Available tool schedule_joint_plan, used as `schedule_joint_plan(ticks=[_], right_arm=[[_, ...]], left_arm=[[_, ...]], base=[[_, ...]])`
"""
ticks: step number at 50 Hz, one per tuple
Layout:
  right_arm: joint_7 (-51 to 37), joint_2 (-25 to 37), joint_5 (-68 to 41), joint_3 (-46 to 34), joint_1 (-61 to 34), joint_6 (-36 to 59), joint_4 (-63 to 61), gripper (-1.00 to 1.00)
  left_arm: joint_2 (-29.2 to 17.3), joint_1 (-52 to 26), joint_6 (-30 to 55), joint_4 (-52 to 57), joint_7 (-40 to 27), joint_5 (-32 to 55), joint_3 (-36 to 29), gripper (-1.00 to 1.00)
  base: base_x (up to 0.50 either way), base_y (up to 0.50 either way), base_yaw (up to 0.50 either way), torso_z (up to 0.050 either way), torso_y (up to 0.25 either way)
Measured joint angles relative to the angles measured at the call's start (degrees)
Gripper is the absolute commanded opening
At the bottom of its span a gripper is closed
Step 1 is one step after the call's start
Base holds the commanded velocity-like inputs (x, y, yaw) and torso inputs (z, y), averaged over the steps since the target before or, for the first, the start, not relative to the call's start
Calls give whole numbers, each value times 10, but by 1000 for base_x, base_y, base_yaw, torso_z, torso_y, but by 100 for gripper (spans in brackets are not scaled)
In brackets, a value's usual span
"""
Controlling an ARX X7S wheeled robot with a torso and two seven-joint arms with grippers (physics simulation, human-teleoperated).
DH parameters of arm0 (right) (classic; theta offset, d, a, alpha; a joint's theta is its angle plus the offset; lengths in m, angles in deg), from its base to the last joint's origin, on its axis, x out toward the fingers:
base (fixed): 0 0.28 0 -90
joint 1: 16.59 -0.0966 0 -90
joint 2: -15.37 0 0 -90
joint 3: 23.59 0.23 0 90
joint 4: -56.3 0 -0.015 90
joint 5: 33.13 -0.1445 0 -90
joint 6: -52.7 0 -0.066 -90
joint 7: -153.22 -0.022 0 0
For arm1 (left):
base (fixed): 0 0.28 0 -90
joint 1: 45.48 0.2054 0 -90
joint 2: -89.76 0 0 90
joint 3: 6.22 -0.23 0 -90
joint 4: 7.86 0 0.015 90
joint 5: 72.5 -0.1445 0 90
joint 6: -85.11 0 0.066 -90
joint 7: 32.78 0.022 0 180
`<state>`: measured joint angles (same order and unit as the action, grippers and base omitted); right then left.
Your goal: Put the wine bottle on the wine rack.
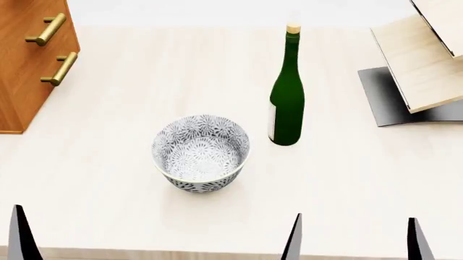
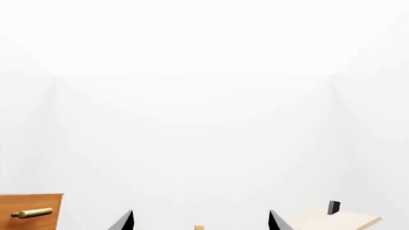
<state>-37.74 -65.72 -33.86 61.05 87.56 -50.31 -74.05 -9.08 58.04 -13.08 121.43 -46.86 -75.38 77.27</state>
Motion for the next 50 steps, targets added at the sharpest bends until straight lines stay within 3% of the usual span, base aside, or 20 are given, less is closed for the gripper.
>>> schedule_joint_plan(ticks=[50], right_arm=[[-29, 19, 28, -19, -5, -1, 12, 100]], left_arm=[[-25, 6, -40, -1, -31, -8, -19, 100]], base=[[148, 0, 0, 0, 0]])
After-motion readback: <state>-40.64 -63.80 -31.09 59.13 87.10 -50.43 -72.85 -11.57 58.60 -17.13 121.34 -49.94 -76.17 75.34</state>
